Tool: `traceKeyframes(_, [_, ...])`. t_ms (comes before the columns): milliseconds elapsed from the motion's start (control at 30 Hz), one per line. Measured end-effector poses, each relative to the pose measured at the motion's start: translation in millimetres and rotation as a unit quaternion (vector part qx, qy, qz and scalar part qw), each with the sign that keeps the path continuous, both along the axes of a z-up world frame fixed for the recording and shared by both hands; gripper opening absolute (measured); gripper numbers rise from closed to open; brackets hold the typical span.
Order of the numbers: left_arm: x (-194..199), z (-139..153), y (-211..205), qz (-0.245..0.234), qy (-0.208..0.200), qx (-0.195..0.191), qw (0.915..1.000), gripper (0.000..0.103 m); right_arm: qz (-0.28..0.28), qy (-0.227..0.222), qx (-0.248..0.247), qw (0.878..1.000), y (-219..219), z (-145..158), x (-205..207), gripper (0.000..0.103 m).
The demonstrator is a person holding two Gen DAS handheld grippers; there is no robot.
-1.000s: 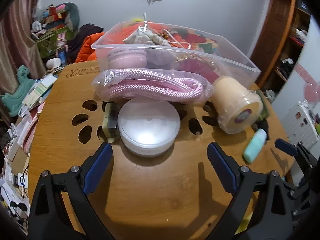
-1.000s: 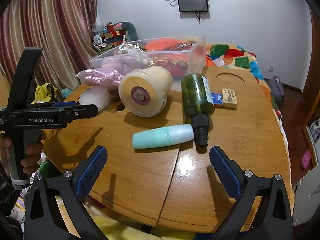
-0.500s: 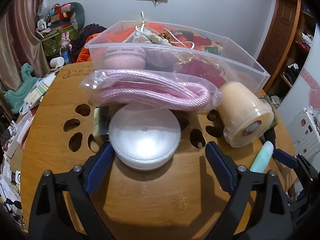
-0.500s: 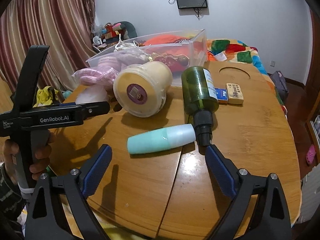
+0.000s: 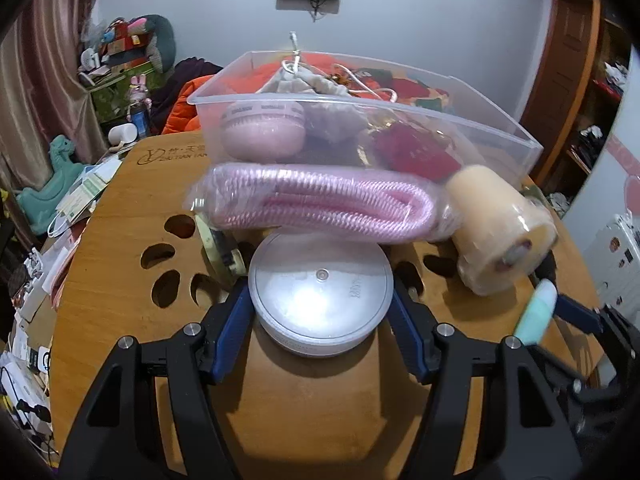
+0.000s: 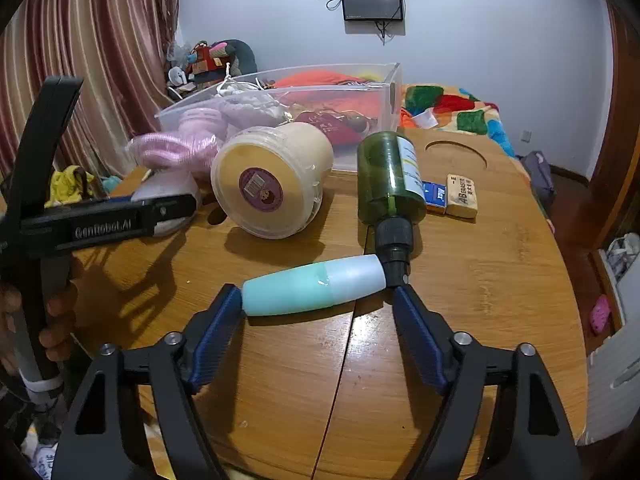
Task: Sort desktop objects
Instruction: 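Withdraw both grippers and approach the white round container and mint-green tube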
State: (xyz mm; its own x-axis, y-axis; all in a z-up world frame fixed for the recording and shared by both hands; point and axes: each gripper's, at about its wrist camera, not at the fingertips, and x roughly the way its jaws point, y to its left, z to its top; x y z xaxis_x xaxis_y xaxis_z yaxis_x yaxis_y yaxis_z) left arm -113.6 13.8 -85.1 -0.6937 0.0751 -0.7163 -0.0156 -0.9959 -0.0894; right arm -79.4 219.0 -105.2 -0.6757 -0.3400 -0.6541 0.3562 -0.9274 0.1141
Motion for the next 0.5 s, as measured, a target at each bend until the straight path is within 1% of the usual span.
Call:
traceKeyframes(67, [6, 0, 1, -0.009, -0.001, 0.001, 1.0000, 0.065, 0.001, 0.000, -0.001, 1.000, 2, 1, 1, 0.067])
traceKeyframes(133, [12, 0, 1, -0.016, -0.002, 0.003, 0.9999, 0.065, 0.004, 0.000, 0.001, 1.000, 2, 0, 2, 0.061])
traceKeyframes(233, [21, 0, 0, -0.029, -0.004, 0.008, 0.9995, 0.065, 0.009, 0.000, 0.001, 1.000, 4, 1, 3, 0.058])
traceKeyframes(367, [34, 0, 1, -0.050, -0.006, 0.007, 0.9987, 0.065, 0.016, 0.004, 0.007, 1.000, 3, 1, 5, 0.057])
traceKeyframes(500, [45, -1, 4, -0.077, -0.006, 0.002, 0.9970, 0.065, 0.035, 0.019, 0.019, 0.999, -2, 4, 13, 0.057])
